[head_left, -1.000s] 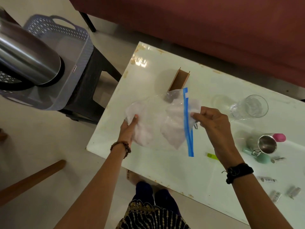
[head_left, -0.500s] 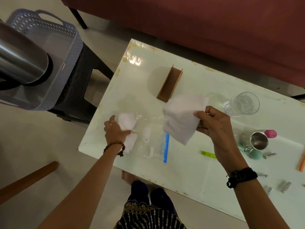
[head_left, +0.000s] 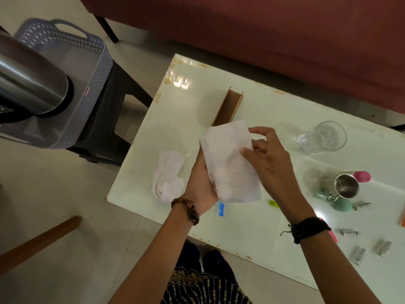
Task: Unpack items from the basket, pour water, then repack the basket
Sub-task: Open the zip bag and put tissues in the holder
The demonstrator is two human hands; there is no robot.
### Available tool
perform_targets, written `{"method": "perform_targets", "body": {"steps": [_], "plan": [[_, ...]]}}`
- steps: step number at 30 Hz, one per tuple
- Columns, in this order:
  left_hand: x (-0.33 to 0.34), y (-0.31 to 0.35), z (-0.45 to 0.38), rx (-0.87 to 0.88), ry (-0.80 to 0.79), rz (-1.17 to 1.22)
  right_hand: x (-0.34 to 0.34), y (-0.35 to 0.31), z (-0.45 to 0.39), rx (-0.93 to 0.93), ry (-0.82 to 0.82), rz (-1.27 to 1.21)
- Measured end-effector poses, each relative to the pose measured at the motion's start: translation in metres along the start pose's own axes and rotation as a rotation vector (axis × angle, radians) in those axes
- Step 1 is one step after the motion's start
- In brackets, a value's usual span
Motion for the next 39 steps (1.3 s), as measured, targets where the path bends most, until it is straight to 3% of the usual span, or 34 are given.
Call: {"method": "perform_targets", "body": {"steps": [8,11,14,20,23,28,32,39], "plan": [[-0.01,0.009,-0.001,0.117,-0.03,-0.007,0.008,-0.007,0.014,-0.149,-0.149,0.281],[-0.009,0.012,-0.003,0.061,-0.001,-0.03,0.016,0.0,0.022,-0.029,-0.23,0.205],[0.0,0.011,0.007,0.077,-0.046,-0.051,0.023,0.006,0.024,0.13,-0.157,-0.005],[0.024,0.013,0.015,0.263,0.124,-0.421,0.027,0.0,0.012,0.172,0.029,-0.338],[0.026,0.014,0.015,0.274,0.169,-0.454,0.026,-0.004,0.008,0.155,0.074,-0.314],[0.017,0.01,0.017,0.26,0.191,-0.28,0.018,-0.005,0.003,0.165,0.152,-0.293],[0.017,0.012,0.016,0.247,0.196,-0.375,0.021,-0.01,0.001,0.176,0.125,-0.363],[-0.001,0.017,0.008,0.317,0.302,-0.385,0.02,-0.011,-0.005,0.176,-0.018,-0.224]]}}
Point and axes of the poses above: each hand's wrist, its own z-axis away from the middle knuckle, its own x-axis out of the palm, y = z × x, the point moved 4 cm from there along -z, towards the middle knuckle, and after that the axes turned 9 degrees about -z, right-handed, at the moved point
